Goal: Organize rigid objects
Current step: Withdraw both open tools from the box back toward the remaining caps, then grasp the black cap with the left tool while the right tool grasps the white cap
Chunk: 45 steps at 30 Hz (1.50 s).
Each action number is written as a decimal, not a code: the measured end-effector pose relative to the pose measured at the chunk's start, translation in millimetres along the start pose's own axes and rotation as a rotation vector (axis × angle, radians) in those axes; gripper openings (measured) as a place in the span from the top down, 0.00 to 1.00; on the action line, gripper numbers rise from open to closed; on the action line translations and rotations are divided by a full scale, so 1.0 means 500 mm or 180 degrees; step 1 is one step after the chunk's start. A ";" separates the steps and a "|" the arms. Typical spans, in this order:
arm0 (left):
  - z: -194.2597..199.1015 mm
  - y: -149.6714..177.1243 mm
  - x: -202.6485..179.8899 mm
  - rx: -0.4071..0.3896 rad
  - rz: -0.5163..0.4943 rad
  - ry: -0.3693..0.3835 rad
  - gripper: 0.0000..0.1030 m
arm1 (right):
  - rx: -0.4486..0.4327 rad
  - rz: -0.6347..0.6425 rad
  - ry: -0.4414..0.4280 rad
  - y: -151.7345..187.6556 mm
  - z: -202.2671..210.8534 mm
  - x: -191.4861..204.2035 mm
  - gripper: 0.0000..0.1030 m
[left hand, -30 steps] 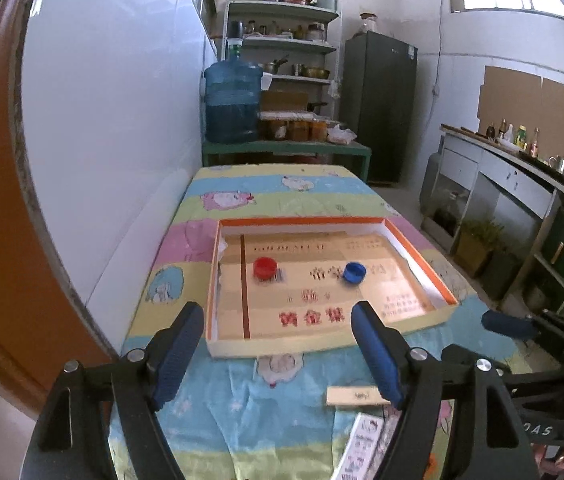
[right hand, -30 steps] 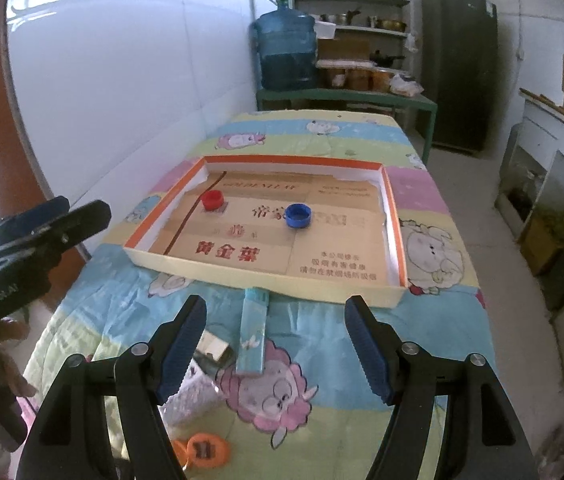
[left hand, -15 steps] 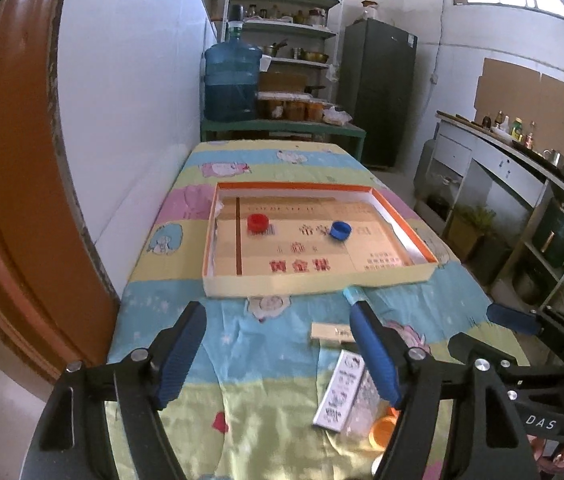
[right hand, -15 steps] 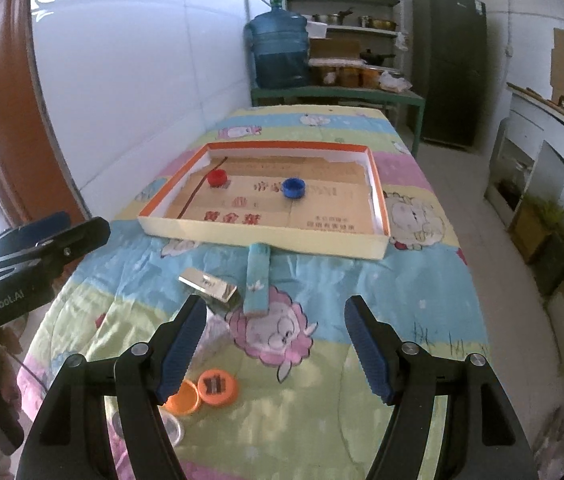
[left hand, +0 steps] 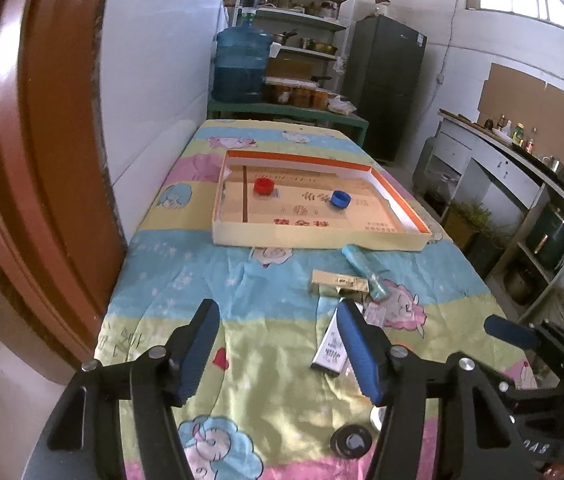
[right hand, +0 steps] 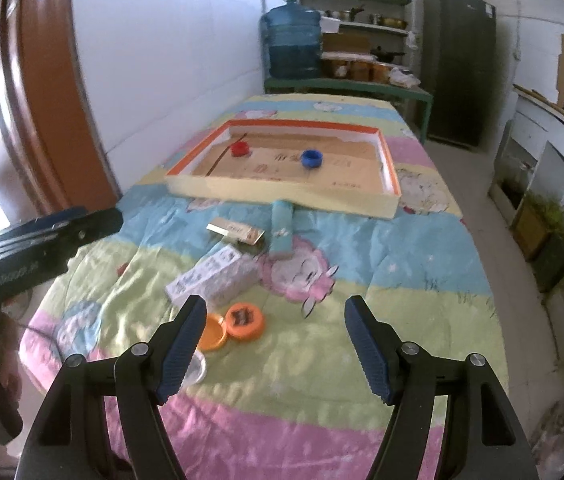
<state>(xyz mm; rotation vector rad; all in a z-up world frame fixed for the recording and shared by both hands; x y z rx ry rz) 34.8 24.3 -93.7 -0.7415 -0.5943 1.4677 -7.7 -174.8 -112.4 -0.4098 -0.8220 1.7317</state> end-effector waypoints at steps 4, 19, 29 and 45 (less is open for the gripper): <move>0.007 0.022 0.001 0.0020 0.0014 0.0031 0.40 | 0.0094 0.0074 -0.0066 0.030 -0.007 0.023 0.29; 0.007 0.091 0.017 0.0125 -0.0048 0.0057 0.40 | 0.0418 0.0329 -0.0237 0.103 -0.079 0.088 0.29; 0.009 0.109 -0.004 0.0148 -0.0210 0.0166 0.40 | 0.0349 0.0486 -0.0206 0.088 -0.105 0.101 0.44; -0.016 0.157 -0.073 0.0352 -0.0606 0.0393 0.40 | 0.0259 0.0267 -0.0184 0.095 -0.081 0.057 0.71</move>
Point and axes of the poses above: each gripper's, at about its wrist camera, not at the fingertips, and z roughly against the way its jaws point, x to its left, y to its underside, the point moved 3 cm from there along -z, roughly the way its jaws point, and after that the axes turned 5 degrees about -y, right-handed, at the moved point
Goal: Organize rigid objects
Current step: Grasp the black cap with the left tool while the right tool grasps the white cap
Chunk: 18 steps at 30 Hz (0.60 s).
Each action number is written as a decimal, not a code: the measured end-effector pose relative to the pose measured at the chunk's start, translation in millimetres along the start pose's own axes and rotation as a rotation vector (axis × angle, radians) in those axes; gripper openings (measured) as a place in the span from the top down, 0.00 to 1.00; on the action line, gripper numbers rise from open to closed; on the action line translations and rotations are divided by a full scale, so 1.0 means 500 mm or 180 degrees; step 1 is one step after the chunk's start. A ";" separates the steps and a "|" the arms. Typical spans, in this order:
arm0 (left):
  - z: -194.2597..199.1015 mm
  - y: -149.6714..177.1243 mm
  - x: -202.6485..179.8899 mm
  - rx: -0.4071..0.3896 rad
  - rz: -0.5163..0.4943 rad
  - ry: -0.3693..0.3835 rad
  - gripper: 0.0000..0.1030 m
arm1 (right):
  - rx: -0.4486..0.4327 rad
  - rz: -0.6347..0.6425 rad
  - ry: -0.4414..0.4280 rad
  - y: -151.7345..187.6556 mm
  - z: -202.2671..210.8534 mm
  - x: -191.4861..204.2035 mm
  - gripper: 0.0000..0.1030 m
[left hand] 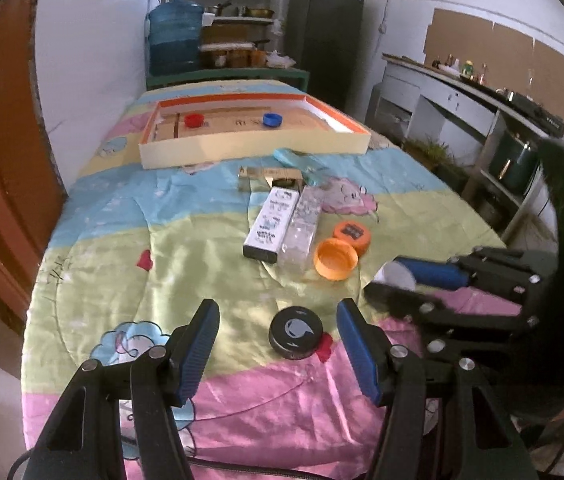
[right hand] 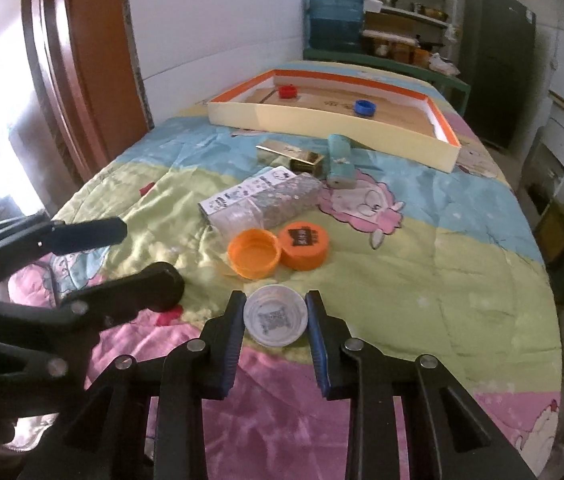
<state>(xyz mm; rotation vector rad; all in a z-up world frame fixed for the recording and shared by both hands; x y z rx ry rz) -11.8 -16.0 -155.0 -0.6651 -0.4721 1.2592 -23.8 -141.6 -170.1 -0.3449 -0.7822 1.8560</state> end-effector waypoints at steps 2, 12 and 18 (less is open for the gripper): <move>-0.010 0.005 -0.002 0.0042 -0.0004 -0.0007 0.40 | -0.0010 -0.0023 0.0037 0.003 0.005 -0.007 0.71; -0.020 0.015 0.000 0.0025 -0.0029 -0.0170 0.70 | -0.0018 -0.0085 0.0063 0.007 0.013 -0.019 0.70; -0.019 0.013 0.004 0.0018 0.0008 -0.0140 0.70 | -0.0019 -0.0092 0.0062 0.006 0.013 -0.020 0.70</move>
Point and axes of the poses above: each gripper's, at about its wrist camera, not at the fingertips, and z roughly against the way its jaws point, x to its left, y to its underside, the point moved 3 cm from there along -z, roughly the way its jaws point, and after that the axes turned 5 degrees about -y, right-handed, at the moved point
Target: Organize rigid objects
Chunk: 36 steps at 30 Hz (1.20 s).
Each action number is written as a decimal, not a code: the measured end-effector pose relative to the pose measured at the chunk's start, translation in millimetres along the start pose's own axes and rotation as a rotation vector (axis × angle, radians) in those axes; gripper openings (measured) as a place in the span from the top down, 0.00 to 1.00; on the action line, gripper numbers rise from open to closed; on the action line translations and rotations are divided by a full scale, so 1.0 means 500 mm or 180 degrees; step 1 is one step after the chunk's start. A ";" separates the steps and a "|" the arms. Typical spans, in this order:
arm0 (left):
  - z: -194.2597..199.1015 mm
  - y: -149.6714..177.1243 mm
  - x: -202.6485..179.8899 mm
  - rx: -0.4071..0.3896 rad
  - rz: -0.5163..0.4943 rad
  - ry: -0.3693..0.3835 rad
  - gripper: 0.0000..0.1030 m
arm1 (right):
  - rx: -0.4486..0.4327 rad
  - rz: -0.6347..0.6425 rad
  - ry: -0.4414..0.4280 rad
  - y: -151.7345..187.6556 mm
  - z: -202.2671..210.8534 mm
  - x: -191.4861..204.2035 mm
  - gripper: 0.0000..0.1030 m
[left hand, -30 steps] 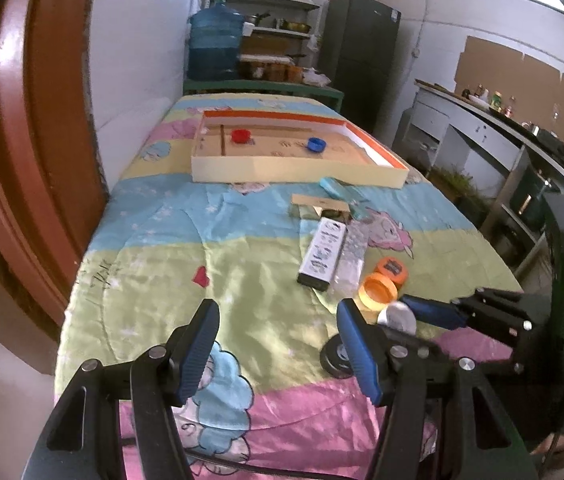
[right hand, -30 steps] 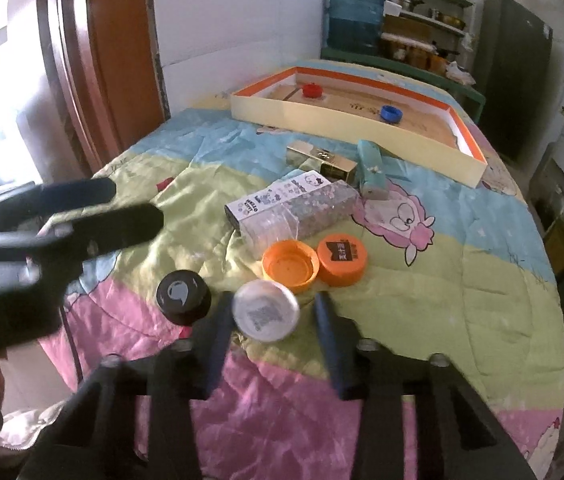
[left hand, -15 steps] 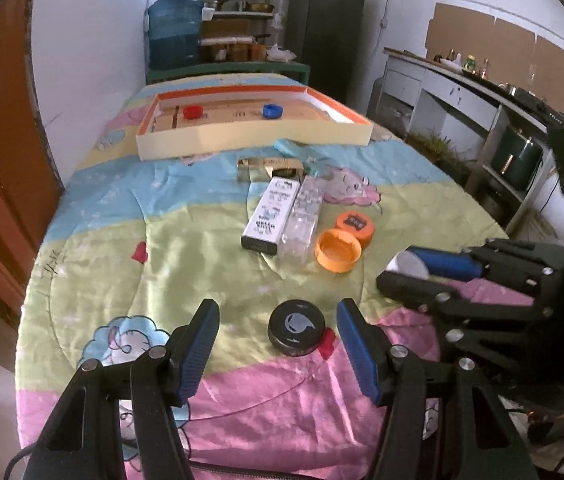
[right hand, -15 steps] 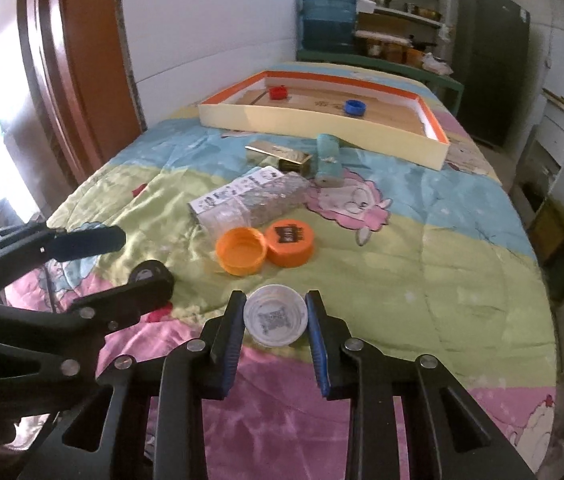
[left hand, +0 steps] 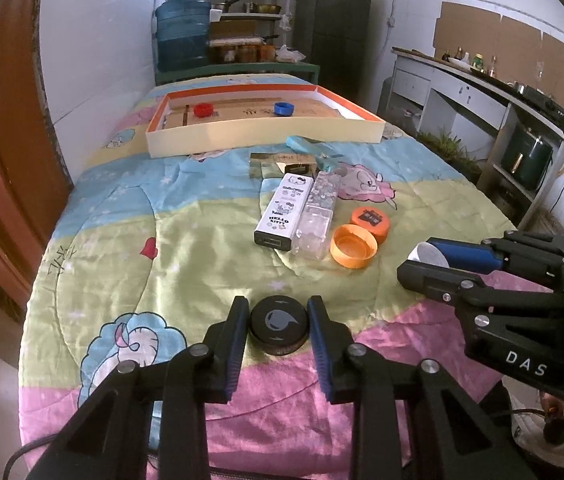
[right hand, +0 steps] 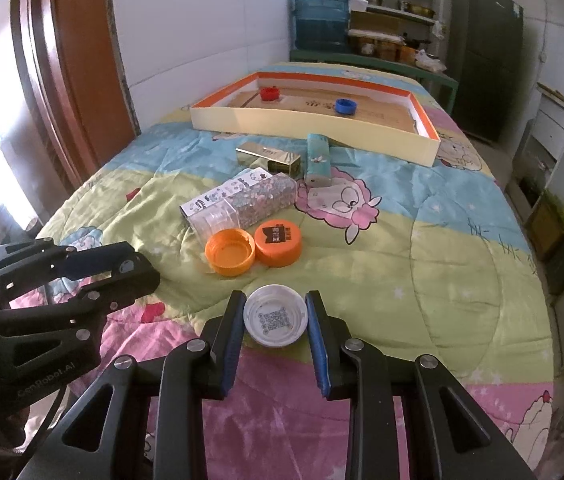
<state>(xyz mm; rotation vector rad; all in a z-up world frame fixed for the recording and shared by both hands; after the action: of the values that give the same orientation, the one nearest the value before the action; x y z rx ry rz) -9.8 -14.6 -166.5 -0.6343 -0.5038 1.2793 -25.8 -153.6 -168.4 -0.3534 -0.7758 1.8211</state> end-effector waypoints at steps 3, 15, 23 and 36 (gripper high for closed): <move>0.003 -0.004 0.004 -0.0011 0.0035 0.0023 0.70 | -0.0014 -0.0007 0.0001 -0.006 0.002 0.000 0.70; 0.024 -0.064 0.016 -0.0164 0.0128 0.0076 0.71 | -0.0098 -0.0012 -0.0020 -0.040 0.011 -0.005 0.70; 0.023 -0.117 0.024 -0.0239 0.0167 0.0089 0.71 | -0.0150 -0.0010 -0.0038 -0.077 0.008 -0.015 0.70; -0.009 -0.206 0.041 -0.0258 0.0240 0.0016 0.71 | -0.0185 -0.0024 -0.0058 -0.138 -0.007 -0.046 0.70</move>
<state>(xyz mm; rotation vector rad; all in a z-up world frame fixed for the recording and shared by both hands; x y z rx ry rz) 71.0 -11.7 -99.4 -0.7299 -0.5339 1.3333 34.7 -158.5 -128.5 -0.3714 -0.8429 1.7996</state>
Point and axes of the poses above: each gripper's, at about its wrist camera, not at the fingertips, and z roughly against the way its jaws point, x to its left, y to its underside, the point moved 3 cm from there along -z, roughly the way its jaws point, and after that the axes turned 5 degrees about -y, right-handed, at the moved point
